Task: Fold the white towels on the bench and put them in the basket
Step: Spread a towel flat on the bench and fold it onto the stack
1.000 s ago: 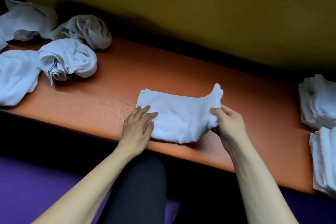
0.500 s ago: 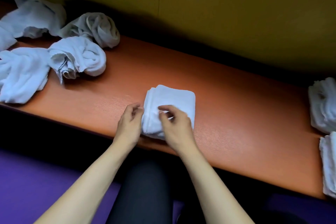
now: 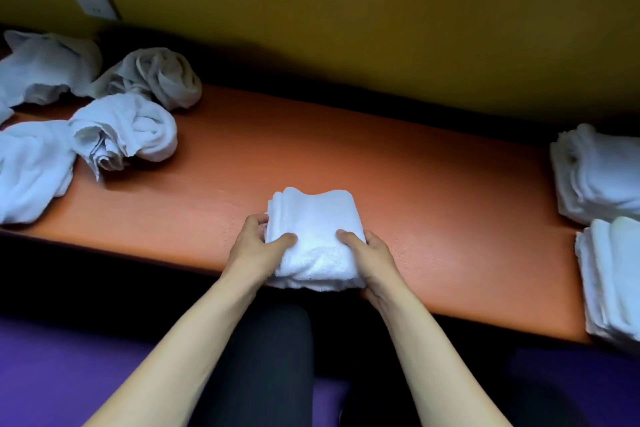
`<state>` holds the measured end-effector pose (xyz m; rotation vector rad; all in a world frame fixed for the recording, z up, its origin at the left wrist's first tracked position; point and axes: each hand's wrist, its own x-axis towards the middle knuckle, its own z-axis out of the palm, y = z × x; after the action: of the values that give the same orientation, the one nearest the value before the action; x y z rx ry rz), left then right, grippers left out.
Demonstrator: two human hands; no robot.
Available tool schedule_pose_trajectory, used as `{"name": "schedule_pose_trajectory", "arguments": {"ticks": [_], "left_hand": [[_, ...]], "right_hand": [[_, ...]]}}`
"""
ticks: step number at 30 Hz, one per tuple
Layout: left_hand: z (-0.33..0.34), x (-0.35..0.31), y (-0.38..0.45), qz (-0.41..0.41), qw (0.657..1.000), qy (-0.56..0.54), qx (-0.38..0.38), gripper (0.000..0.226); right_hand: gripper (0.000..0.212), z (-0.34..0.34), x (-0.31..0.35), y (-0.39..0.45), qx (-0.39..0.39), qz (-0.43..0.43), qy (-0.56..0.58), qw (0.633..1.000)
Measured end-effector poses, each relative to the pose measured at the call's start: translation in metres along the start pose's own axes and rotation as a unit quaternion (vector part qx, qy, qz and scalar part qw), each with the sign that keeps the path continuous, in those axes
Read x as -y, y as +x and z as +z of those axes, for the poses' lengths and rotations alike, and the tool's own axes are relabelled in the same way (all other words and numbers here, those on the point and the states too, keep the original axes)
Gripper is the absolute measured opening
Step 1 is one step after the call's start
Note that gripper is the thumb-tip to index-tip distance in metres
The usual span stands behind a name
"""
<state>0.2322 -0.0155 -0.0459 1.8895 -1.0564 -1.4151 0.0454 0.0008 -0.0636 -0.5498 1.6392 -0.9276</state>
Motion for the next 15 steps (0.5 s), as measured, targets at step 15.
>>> {"name": "schedule_pose_trajectory", "arguments": {"ticks": [15], "left_hand": [[0.155, -0.032, -0.095, 0.098, 0.985, 0.02, 0.143, 0.063]], "right_hand": [[0.034, -0.198, -0.003, -0.063, -0.119, -0.109, 0.001, 0.987]]}}
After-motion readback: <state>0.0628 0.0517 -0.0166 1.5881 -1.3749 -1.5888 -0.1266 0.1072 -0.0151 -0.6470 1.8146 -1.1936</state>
